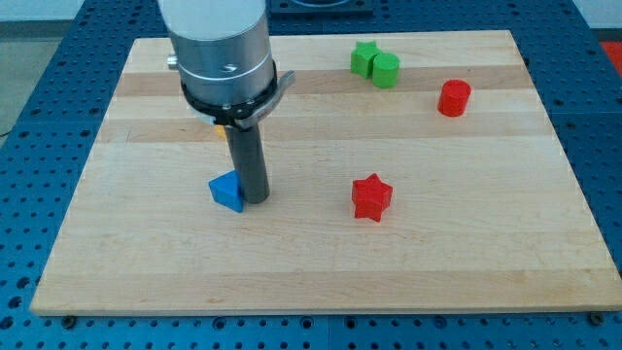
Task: Slide the blue triangle closer to yellow hexagon
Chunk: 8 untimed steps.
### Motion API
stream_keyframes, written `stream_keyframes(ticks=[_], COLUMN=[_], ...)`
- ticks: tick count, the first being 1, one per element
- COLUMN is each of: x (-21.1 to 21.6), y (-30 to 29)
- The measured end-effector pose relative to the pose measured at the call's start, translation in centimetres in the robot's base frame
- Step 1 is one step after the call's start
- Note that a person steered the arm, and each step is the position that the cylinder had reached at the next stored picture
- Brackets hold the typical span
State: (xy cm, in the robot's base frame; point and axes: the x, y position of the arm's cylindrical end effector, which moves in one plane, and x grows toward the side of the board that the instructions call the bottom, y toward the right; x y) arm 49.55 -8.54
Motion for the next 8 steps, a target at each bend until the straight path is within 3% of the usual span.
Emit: stream_keyframes(ticks=[3,5,6,8], x=[4.0,-2.5,-3.8,2.5], y=[-0.8,-3.9,-4.7,-5.6])
